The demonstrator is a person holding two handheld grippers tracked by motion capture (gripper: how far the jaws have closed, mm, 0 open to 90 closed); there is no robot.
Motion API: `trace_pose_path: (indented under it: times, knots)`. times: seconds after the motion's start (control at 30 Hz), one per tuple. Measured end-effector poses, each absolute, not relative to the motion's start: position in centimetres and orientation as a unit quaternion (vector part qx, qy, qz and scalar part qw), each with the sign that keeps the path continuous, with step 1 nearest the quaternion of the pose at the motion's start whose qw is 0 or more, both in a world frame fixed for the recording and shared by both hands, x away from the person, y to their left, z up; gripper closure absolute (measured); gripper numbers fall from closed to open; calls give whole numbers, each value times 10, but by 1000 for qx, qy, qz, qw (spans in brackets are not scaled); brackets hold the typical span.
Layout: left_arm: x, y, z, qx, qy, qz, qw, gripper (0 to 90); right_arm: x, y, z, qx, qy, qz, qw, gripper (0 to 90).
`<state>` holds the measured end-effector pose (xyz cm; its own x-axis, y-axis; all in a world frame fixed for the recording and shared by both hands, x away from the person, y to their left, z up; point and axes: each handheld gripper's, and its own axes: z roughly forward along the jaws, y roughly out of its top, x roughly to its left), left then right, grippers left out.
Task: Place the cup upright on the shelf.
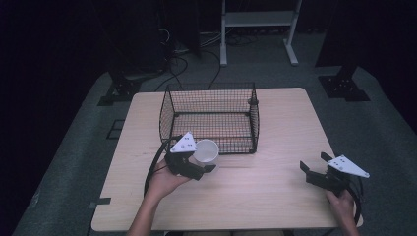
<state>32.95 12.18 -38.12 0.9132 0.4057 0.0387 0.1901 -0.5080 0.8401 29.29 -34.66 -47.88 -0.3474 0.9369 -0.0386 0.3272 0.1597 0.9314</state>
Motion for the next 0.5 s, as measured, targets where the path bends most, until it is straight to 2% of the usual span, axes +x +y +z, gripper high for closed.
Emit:
trace_pose_path:
  times: [0.5]
  knots:
    - [339, 126, -359, 866, 162, 114, 458, 207, 293, -347, -479, 464, 683, 454, 334, 130]
